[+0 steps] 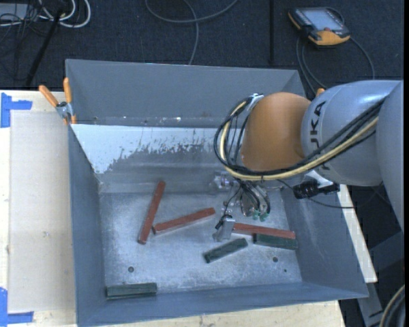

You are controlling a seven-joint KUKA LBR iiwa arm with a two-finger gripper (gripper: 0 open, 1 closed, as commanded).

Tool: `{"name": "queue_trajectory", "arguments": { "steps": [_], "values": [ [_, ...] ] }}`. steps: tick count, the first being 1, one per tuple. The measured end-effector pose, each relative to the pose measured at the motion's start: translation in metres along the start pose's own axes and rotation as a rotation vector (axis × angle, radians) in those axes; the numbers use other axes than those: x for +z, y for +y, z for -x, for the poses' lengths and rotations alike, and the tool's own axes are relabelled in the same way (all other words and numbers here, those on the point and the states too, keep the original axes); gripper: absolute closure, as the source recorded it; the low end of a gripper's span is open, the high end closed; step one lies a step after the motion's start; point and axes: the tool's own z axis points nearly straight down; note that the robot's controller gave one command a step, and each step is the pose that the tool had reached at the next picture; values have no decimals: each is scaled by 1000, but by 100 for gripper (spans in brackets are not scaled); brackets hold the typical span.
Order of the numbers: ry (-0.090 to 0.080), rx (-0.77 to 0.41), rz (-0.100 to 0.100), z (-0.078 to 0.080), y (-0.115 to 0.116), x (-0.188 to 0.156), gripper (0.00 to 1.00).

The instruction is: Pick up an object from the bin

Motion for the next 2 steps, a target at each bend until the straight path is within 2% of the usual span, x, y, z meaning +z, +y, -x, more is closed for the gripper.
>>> {"name": "queue_trajectory", "arguments": {
  "steps": [1, 2],
  "values": [
    [4, 5, -2, 8, -18, 52, 100],
    [4, 6, -2, 8, -18, 53, 0]
  ]
}}
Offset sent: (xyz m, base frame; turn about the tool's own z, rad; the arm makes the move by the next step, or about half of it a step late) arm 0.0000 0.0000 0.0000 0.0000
